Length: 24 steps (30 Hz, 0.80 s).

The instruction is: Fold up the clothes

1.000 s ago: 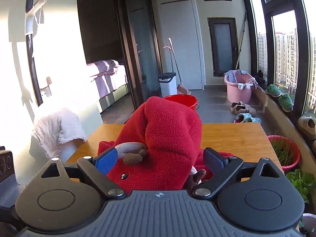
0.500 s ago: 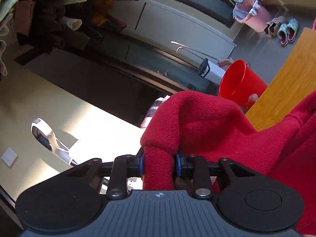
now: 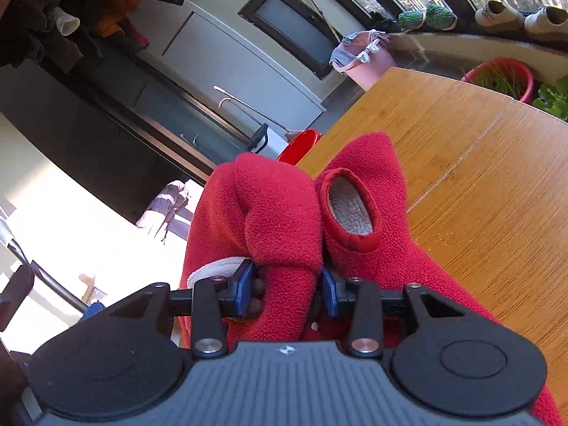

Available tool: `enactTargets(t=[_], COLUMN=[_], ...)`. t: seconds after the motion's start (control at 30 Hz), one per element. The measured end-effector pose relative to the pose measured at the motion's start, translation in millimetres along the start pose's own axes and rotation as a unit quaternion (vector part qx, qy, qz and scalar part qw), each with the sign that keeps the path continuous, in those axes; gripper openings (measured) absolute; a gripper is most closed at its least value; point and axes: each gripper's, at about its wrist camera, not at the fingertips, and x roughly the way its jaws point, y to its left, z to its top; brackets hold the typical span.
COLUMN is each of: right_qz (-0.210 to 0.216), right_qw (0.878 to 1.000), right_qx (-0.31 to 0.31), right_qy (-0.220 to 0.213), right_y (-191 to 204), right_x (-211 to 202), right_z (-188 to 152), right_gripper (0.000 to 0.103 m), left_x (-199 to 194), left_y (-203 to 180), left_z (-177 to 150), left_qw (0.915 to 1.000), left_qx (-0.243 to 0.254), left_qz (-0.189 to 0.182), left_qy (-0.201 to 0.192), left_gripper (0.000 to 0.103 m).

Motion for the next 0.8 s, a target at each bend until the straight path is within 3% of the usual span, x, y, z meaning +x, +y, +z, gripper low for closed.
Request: enactTargets(t=[0.1,0.2,0.27,0.33,0.4,0.47,0.53,0.7,0.8], right_qz=[-0.006,-0.016,-0.028,-0.034,-0.041,-0.029,-0.005,0.052,0.075], right_qw=[0.998,0.992,0.990,0.990,0.988,0.985,0.980,0.960,0.960], right_qx=[-0.070,-0.126,-0.142,-0.140,-0.141,-0.157,-0.185,-0.261,-0.267], right_qy=[-0.001,-0.001,0.001,-0.009,-0.035,-0.060,-0.072,-0.082,-0.043], right_y=[19.2,28.9,26.8,19.8,19.6,29.3,49.2,99.4,113.9], right_x=[-4.7,-15.8,-27.0,-42.1,-55.1,-62.8,-62.9,-34.1,-0.4], right_z=[-0.7,1.0,5.0,10.6,21.2,33.6,44.8,52.8,53.1], right_gripper=[0.039,0.046,0.061,0.061,0.057,0.035,0.030,0.030,0.030], left_x=[36.7,71.6,83.9,87.0,85.3,84.8,84.0,78.5,77.1], left_y=[-16.4,-4.0,15.7,30.8,38.6,39.1,38.7,38.3,37.5], left_z=[-4.8,-16.3,-29.4,-40.7,-46.5,-46.8,-47.2,-48.5,-49.0], left_qw=[0.9990,0.9950,0.9900,0.9876,0.9878,0.9876,0.9873,0.9871,0.9860], left_qx=[0.026,0.016,-0.009,-0.027,-0.029,-0.020,-0.012,-0.004,0.006], left_qz=[-0.003,0.048,0.083,0.092,0.092,0.096,0.100,0.106,0.115], left_qy=[0.036,0.086,0.114,0.125,0.122,0.122,0.123,0.120,0.121], left_gripper=[0.103,0.097,0.090,0.092,0.094,0.097,0.098,0.100,0.103])
